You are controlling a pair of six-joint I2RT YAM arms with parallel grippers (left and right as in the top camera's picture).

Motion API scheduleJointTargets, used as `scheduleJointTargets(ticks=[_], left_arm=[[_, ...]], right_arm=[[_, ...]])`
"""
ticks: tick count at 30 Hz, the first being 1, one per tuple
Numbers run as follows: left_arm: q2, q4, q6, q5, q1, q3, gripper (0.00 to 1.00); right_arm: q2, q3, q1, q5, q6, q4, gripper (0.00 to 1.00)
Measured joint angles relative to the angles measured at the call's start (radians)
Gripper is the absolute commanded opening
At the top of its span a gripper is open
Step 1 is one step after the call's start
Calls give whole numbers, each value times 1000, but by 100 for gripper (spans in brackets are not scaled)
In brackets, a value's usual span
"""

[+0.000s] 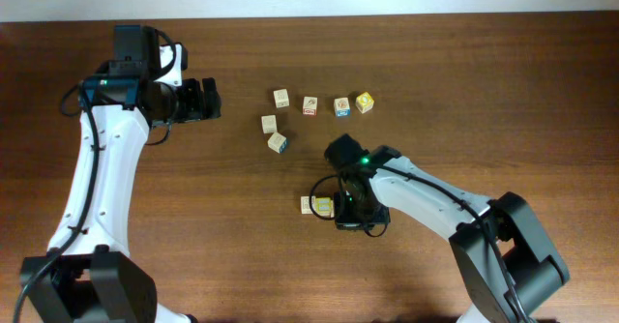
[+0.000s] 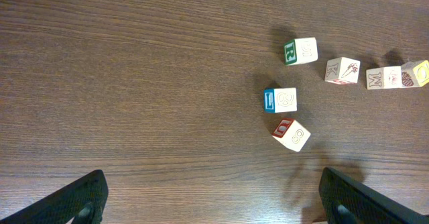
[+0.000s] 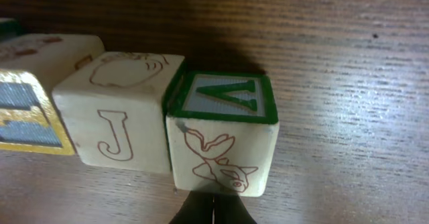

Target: Rotate 4 blocks

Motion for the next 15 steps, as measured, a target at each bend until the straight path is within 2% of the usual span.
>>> scheduleJointTargets(ticks=[6, 8, 12, 15], left_arm=[[0, 0, 0, 0, 0, 0, 99], [0, 0, 0, 0, 0, 0, 99], [0, 0, 0, 0, 0, 0, 99], [0, -1, 0, 0, 0, 0, 99]], right_arm=[[1, 0, -3, -3, -12, 2, 4], [2, 6, -3, -12, -24, -48, 4], [-27, 152, -3, -16, -32, -141, 4], [-84, 288, -3, -3, -34, -117, 5]])
